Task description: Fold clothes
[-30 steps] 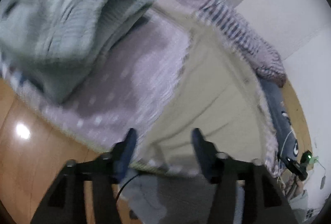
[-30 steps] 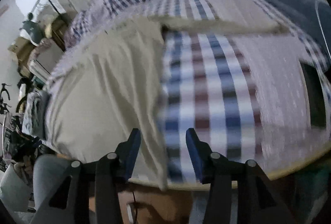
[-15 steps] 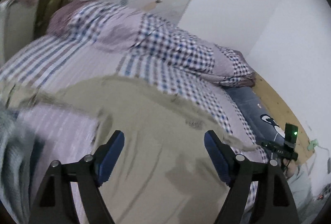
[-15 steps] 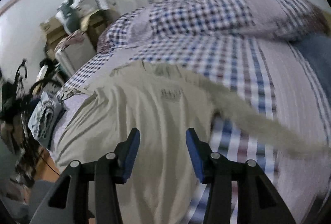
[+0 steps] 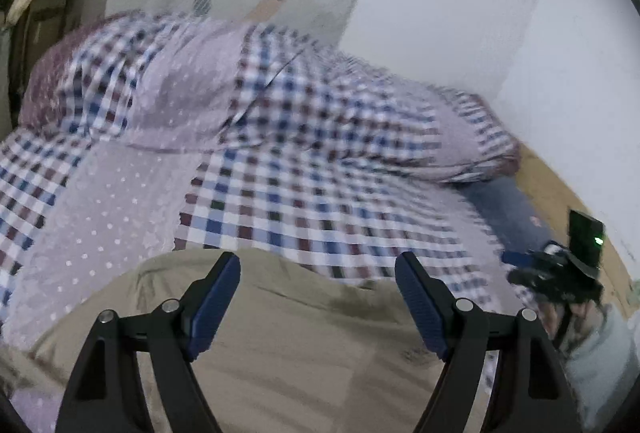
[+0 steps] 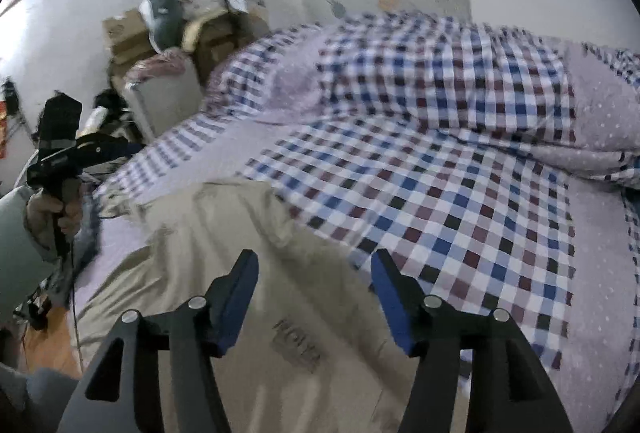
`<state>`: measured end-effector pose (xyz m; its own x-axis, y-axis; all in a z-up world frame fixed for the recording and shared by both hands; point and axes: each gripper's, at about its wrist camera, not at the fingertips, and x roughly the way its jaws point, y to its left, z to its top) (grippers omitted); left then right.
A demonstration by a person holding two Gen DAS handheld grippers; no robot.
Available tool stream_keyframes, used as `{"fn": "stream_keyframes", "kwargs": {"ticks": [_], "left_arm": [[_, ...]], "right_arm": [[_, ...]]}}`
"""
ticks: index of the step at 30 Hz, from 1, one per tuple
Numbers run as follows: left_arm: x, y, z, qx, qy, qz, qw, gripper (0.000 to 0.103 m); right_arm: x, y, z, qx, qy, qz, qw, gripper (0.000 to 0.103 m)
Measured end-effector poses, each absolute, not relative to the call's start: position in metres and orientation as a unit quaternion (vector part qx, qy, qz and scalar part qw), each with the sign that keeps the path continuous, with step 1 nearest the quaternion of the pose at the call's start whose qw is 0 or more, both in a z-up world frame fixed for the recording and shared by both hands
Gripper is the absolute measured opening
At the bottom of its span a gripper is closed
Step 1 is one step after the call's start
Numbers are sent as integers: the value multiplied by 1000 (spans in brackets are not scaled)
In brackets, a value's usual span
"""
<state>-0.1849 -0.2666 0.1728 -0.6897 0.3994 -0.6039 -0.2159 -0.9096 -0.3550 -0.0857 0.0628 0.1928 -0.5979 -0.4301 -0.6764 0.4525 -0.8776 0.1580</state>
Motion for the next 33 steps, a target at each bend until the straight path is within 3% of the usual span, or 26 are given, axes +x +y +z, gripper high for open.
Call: {"fn": "stream_keyframes", "kwargs": {"ticks": [12, 13, 16, 19, 25, 27, 29, 33], "left_arm": [[-285, -200, 45, -433, 152, 876, 147, 81], [-287, -198, 38, -438, 158, 873, 144, 73], [-291, -202, 23, -448, 136, 874, 129, 23], [-272, -211, 22, -416, 118, 893, 126, 10], [-235, -237, 28, -383, 68, 911, 138, 4], [-221, -239, 36, -376, 69, 913, 142, 4], [-204, -240, 43, -371, 74, 913, 154, 4], [-165, -245, 43, -389, 100, 898, 178, 4]], "right_arm": [[-164, 64, 94, 441, 1, -865, 237, 62], [-166, 64, 89, 446, 3, -863, 237, 62], [-172, 56, 80, 453, 20, -858, 241, 62], [-180, 39, 72, 454, 36, -852, 258, 62], [-201, -3, 49, 463, 89, -838, 273, 62], [-202, -20, 38, 475, 126, -826, 277, 57], [-189, -32, 41, 464, 152, -824, 288, 45], [-120, -58, 59, 418, 243, -802, 351, 45]]}}
